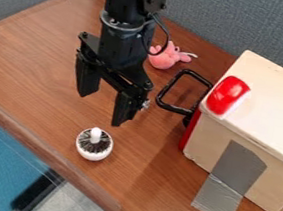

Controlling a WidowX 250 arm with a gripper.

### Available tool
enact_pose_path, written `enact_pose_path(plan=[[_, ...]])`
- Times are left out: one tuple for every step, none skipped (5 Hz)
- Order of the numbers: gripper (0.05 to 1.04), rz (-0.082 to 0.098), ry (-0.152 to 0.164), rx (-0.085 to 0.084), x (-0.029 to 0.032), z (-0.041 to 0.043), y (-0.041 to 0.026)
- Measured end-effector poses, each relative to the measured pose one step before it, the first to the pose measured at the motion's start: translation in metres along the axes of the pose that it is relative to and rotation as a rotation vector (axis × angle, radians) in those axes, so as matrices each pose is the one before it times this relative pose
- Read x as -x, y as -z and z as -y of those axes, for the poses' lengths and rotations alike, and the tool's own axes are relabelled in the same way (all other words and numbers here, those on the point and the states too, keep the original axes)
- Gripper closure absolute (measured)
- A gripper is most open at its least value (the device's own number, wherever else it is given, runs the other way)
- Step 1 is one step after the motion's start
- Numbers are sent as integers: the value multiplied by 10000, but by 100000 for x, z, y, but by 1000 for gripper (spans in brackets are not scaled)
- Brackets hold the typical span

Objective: Opened the drawer

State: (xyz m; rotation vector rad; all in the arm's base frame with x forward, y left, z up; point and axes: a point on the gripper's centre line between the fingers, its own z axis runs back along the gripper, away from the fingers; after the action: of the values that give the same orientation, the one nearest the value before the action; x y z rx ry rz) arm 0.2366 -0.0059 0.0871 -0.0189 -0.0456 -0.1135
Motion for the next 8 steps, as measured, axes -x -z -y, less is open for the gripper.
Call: enact_pose_path(plan=[[82,-247,-50,-1,72,-9,545],[82,42,-180,-215,-2074,-533,-113],[82,-11,-315,61,-1992,-691,126],[82,109,32,19,-1994,-97,2],[82,153,156,208,-1848,638,405],[82,74,-121,0,-1881,151,633],[81,-206,-196,-109,-1703,-215,1558],[82,-296,-81,-125,-1422,-230,1937]])
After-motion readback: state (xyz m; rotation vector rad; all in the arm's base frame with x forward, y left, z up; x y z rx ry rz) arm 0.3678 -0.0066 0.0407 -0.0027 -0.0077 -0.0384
